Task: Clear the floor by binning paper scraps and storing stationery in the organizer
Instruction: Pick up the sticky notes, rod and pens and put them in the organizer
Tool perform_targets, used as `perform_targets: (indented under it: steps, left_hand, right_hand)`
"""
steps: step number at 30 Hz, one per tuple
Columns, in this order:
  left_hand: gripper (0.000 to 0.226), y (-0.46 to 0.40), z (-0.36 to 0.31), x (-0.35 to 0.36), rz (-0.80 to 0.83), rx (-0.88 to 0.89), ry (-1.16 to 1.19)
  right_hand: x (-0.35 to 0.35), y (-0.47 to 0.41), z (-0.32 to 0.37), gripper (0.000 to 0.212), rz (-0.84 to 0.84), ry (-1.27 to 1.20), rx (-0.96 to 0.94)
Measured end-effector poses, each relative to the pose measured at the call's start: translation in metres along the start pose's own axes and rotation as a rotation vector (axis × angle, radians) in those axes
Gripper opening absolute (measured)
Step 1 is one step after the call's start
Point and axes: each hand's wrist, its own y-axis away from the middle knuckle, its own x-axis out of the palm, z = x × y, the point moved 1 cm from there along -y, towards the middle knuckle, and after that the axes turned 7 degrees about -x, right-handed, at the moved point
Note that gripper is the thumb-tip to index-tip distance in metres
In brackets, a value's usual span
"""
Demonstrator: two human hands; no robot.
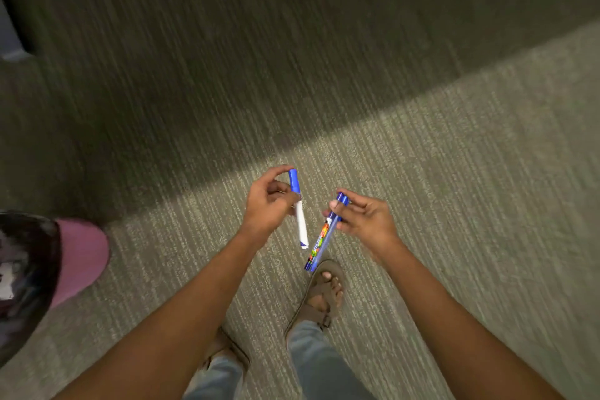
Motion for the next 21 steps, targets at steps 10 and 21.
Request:
perform_targets:
  steps: [10, 21]
  left_hand:
    - [0.05, 0.212, -0.249, 0.003, 0.046, 0.17, 0.035]
    - [0.048, 0.333, -0.398, -0.003, 0.166, 0.301, -0.035]
  right_hand:
    - [0.024, 0.163, 0.265, 0.037, 0.122, 0.036, -0.141]
    - [0.023, 0.268, 0.425, 0.035, 0.242, 0.175, -0.354]
